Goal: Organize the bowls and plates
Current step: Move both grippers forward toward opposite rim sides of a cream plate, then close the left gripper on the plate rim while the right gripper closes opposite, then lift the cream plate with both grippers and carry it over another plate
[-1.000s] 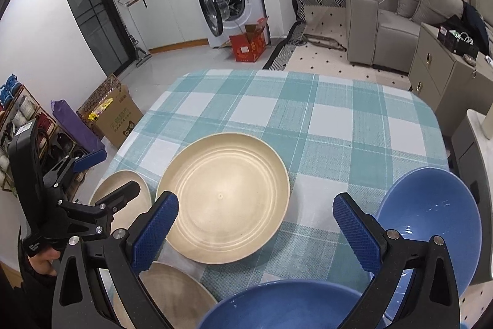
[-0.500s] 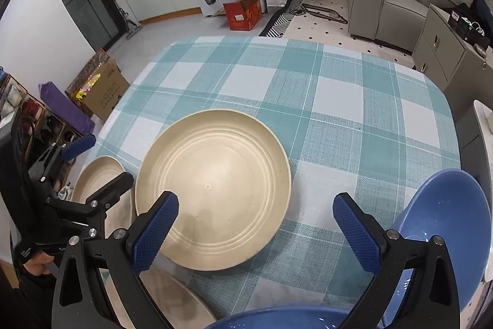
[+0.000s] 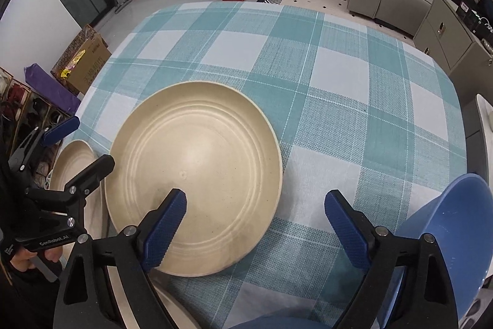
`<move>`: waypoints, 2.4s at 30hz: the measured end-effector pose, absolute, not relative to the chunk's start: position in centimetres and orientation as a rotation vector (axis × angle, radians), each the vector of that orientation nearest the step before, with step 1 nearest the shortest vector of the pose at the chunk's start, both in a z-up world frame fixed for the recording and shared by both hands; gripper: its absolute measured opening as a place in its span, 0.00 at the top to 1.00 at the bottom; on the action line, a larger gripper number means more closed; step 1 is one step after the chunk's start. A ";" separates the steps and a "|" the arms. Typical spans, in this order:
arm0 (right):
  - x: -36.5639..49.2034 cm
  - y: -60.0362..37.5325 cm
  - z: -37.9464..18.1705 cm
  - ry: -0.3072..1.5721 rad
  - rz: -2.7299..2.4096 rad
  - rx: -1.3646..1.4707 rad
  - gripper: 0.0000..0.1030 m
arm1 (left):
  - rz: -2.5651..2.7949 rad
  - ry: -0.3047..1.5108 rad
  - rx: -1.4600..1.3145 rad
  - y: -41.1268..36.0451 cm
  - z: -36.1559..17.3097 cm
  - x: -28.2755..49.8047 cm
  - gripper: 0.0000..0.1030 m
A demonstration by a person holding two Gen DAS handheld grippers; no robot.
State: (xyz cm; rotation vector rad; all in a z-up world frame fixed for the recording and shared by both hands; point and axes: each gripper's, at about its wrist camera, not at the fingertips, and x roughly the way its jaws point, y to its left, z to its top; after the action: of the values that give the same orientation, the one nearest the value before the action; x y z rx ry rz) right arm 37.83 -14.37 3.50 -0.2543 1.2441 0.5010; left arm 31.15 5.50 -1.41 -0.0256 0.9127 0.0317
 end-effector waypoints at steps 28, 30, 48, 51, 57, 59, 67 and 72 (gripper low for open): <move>38.6 -13.1 -0.4 1.350 0.533 -0.331 0.57 | -0.028 1.008 -0.030 5.1 -4.4 32.5 0.65; 38.6 -13.1 -0.5 1.349 0.537 -0.334 0.59 | -0.031 1.009 -0.029 5.0 -4.5 32.5 0.70; 38.4 -13.1 -0.7 1.323 0.512 -0.370 0.84 | -0.012 1.000 0.007 4.7 -4.5 32.3 0.77; 38.3 -13.1 -0.7 1.318 0.508 -0.366 0.84 | -0.011 0.997 0.011 4.6 -4.4 32.3 0.77; 38.3 -13.4 -0.3 1.301 0.503 -0.358 0.85 | -0.003 0.982 0.019 4.5 -3.8 32.2 0.77; 38.2 -13.6 0.1 1.291 0.503 -0.354 0.85 | 0.000 0.978 0.021 4.5 -3.6 32.1 0.77; 37.8 -14.2 1.6 1.250 0.499 -0.341 0.87 | 0.010 0.949 0.016 4.4 -2.5 31.5 0.77; 37.5 -14.6 2.3 1.228 0.497 -0.324 0.89 | 0.009 0.933 0.012 4.5 -2.0 31.2 0.78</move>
State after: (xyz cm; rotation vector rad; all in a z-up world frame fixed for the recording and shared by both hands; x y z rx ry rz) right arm 37.54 -14.64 2.30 -0.3241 1.2278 0.4970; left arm 31.19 4.46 -1.98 0.0124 0.9335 0.0087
